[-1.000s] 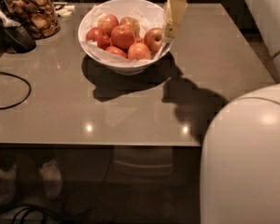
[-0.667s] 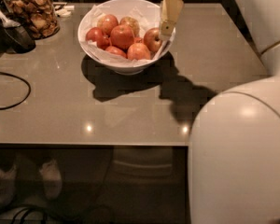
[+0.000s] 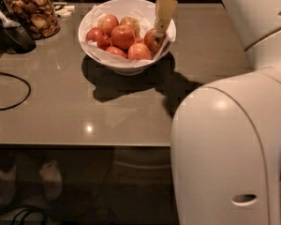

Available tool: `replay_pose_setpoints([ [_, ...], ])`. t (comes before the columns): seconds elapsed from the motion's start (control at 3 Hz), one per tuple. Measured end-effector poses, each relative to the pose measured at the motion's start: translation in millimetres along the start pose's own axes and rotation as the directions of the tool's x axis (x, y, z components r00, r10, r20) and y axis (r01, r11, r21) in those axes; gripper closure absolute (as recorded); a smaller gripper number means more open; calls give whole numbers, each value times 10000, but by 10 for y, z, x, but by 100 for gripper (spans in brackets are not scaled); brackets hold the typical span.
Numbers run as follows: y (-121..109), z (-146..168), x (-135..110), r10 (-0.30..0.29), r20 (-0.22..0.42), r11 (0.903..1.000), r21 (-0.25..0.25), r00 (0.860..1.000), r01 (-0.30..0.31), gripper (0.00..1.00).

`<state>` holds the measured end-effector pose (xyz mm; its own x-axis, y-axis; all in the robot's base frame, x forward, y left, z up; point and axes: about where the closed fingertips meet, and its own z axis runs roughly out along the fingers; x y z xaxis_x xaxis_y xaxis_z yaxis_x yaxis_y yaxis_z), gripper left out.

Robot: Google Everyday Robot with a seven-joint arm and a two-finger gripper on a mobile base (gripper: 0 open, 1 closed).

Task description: Pick apple from white bowl

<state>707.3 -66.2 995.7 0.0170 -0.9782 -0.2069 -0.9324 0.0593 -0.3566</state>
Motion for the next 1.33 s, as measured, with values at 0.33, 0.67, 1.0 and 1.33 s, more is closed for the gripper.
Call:
replay_pose_setpoints([
  [0.33,-47,51,-24,-78,-27,10000,-9,10000,78,13],
  [0.67,-81,110,-35,-116,-59,9999,-47,9999,116,13],
  [1.0,-97,260,19,-33,-181,9997,-246,9998,29,14],
  [1.33,-106,372,57,36,-254,9992,-396,9997,-46,21],
])
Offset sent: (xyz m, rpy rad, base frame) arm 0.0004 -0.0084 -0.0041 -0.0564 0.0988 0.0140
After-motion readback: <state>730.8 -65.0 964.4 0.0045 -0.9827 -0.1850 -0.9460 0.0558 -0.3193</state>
